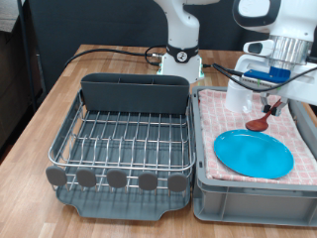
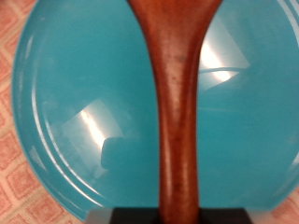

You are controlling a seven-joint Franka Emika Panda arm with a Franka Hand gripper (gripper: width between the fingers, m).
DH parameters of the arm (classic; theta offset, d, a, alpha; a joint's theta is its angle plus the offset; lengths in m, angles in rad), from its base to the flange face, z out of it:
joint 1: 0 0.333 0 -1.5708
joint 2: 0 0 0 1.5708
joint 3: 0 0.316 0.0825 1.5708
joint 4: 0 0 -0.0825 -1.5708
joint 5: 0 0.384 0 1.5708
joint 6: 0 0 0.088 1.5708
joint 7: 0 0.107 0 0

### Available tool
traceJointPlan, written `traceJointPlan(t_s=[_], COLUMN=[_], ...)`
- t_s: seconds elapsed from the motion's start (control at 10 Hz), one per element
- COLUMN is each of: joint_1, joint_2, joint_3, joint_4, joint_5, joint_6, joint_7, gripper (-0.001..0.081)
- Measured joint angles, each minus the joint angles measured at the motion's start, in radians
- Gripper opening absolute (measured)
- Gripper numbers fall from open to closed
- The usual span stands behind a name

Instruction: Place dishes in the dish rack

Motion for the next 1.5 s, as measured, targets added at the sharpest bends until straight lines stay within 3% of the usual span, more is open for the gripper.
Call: traceJointPlan(t_s=[0.3,0.5,0.6,0.8,1.1,1.5], joint_1=[0.000,0.001,0.001,-0.015,-0.043,-0.049], joint_2=[-0.118,-0.199,-0.195,-0.211,-0.304,-0.421], joint_3=[-0.002,-0.007,-0.007,-0.016,-0.046,-0.126], joint_4=[-0.043,-0.095,-0.093,-0.114,-0.198,-0.287], joint_5=[0.152,0.228,0.224,0.205,0.208,0.295], joint_6=[-0.144,-0.167,-0.166,-0.163,-0.170,-0.270], joint_7=[0.003,-0.006,-0.006,0.093,0.214,0.236], gripper=[0.0085,0.0085,0.0085,0.0085,0.0085,0.0085])
